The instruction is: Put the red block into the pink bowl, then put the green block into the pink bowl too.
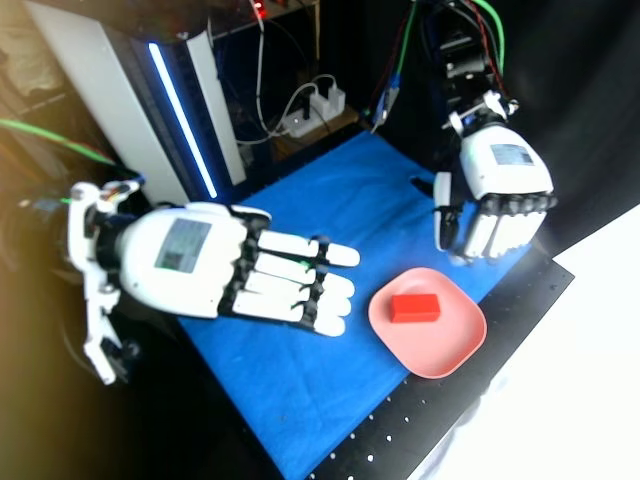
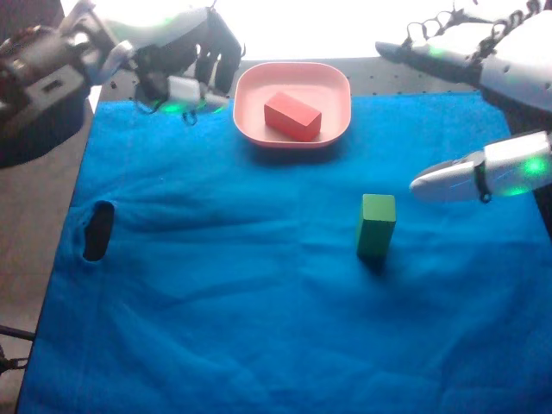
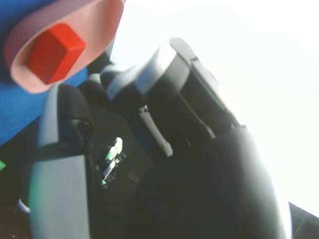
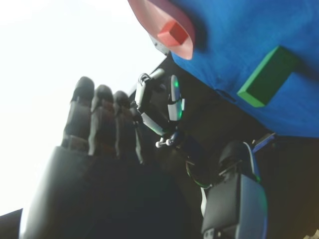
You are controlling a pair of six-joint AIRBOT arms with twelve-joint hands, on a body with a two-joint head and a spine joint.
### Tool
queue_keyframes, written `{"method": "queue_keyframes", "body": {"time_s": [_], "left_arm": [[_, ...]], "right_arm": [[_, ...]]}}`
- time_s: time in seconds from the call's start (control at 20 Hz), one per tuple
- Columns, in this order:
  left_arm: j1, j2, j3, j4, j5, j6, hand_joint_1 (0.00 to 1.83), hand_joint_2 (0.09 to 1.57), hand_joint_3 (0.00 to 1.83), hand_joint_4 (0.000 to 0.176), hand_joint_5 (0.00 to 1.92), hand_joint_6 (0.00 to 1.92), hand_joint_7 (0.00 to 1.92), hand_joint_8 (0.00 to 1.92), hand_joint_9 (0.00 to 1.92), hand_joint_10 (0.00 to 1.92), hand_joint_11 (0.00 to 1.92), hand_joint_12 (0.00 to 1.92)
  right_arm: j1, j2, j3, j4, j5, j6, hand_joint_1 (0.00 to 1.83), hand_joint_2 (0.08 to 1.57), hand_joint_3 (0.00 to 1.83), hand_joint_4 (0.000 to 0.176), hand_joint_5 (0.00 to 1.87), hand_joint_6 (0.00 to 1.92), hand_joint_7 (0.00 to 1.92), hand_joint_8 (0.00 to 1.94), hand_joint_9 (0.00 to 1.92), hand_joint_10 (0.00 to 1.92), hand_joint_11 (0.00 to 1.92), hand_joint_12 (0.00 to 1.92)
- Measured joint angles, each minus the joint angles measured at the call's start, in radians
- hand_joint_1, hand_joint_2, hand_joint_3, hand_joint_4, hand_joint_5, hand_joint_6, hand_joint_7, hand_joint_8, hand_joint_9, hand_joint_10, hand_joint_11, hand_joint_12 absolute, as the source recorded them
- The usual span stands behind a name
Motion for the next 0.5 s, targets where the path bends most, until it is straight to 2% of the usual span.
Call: {"method": "queue_keyframes", "body": {"time_s": [0.05,0.1,0.15,0.2,0.35,0.4,0.45,0.5], "left_arm": [[0.010,0.011,-0.008,-0.006,-0.013,0.000,0.90,1.14,0.01,0.000,0.90,1.28,1.12,1.90,1.27,1.92,1.32,1.92],[0.021,0.032,-0.022,-0.025,-0.035,0.001,0.86,1.21,0.01,0.000,0.87,1.65,1.11,1.87,1.22,1.92,1.25,1.92],[0.024,0.042,-0.026,-0.029,-0.048,0.001,0.86,1.21,0.01,0.000,0.87,1.65,1.11,1.87,1.22,1.92,1.25,1.92],[0.027,0.055,-0.034,-0.034,-0.055,0.003,0.90,1.21,0.00,0.000,0.92,1.78,1.05,1.89,1.14,1.92,1.18,1.92],[0.035,0.085,-0.067,-0.046,-0.072,0.011,0.93,1.20,0.00,0.000,0.93,1.81,1.05,1.90,1.14,1.92,1.19,1.92],[0.037,0.095,-0.082,-0.046,-0.074,0.030,0.93,1.20,0.00,0.000,0.90,1.75,1.03,1.86,1.12,1.91,1.12,1.92],[0.040,0.112,-0.110,-0.052,-0.074,0.069,0.92,1.19,0.00,0.000,0.87,1.60,1.02,1.75,1.11,1.82,1.05,1.92],[0.041,0.129,-0.134,-0.061,-0.074,0.108,0.92,1.19,0.00,0.000,0.87,1.60,1.02,1.75,1.11,1.82,1.05,1.92]], "right_arm": [[0.000,-0.006,0.000,-0.003,0.000,0.000,0.33,0.88,0.00,0.021,0.12,0.01,0.39,0.02,0.38,0.03,0.00,1.01],[0.000,-0.017,-0.002,-0.007,0.001,0.000,0.34,0.87,0.00,0.000,0.17,0.01,0.48,0.02,0.46,0.03,0.00,1.06],[0.000,-0.023,-0.002,-0.010,0.001,0.000,0.34,0.87,0.00,0.000,0.17,0.01,0.48,0.02,0.46,0.03,0.00,1.06],[0.000,-0.032,-0.002,-0.012,0.001,0.000,0.23,0.83,0.00,0.000,0.22,0.00,0.54,0.01,0.59,0.03,0.08,1.17],[-0.013,-0.047,-0.003,-0.014,0.005,0.002,0.22,0.81,0.00,0.000,0.21,0.00,0.54,0.00,0.60,0.02,0.01,1.27],[-0.024,-0.049,-0.004,-0.014,0.006,0.003,0.25,0.82,0.00,0.000,0.21,0.00,0.53,0.00,0.60,0.01,0.05,1.27],[-0.034,-0.053,-0.005,-0.015,0.004,0.008,0.29,0.82,0.00,0.000,0.23,0.00,0.52,0.00,0.60,0.01,0.12,1.21],[-0.039,-0.056,-0.005,-0.015,0.001,0.018,0.29,0.82,0.00,0.000,0.23,0.00,0.52,0.00,0.60,0.01,0.12,1.21]]}}
